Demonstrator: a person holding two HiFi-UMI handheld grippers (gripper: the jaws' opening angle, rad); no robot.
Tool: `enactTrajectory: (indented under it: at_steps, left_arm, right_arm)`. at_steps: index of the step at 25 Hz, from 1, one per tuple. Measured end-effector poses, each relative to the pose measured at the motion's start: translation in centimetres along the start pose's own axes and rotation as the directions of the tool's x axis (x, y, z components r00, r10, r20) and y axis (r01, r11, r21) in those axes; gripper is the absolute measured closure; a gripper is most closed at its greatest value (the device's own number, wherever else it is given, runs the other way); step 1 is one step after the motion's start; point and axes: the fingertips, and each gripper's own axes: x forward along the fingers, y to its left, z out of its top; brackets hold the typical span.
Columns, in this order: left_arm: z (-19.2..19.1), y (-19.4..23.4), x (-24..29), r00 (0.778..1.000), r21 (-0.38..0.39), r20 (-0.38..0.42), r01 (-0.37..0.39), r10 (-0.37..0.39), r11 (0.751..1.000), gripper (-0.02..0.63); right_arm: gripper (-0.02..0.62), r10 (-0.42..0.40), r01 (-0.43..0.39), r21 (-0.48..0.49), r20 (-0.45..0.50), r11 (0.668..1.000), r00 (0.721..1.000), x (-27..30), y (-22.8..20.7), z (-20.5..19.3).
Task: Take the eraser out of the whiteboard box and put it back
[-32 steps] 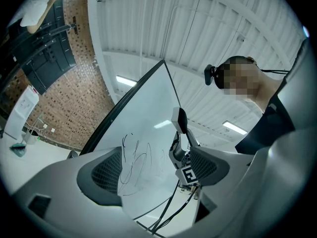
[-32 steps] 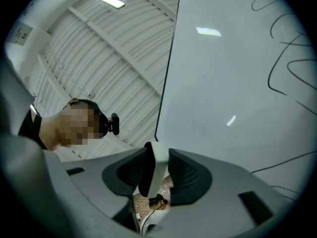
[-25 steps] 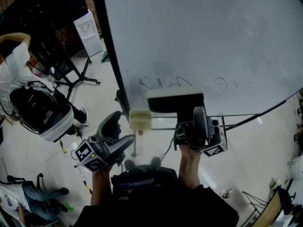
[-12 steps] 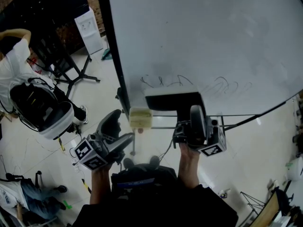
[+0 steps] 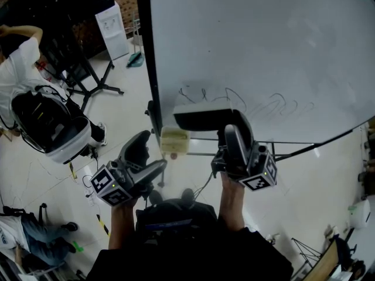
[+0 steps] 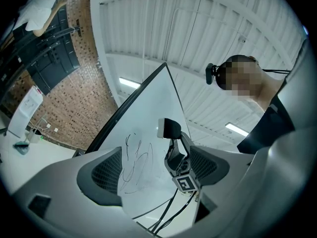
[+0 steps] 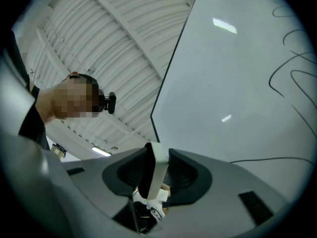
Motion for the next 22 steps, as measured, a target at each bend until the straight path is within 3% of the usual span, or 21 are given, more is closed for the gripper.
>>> enactTrajectory:
  at_steps: [14,22]
  left_arm:
    - [-0.5,0.2,-1.2,1.0,-0.01,0.012,-0.01,0.01,1.0,0.178]
    - [-0.8,0.5,-1.8,0.999,-0.029,0.019,-0.026,0.027,0.999,0.178]
  right_arm:
    - [0.443,-0.08,0.07,-0.064,-0.171,0.996,0.982,-0.5,-1.9,-4.5]
    - [0.443,-0.129,0.104,-0.102,-0.281,0.989,0.951,-1.3,-3.4,-7.8]
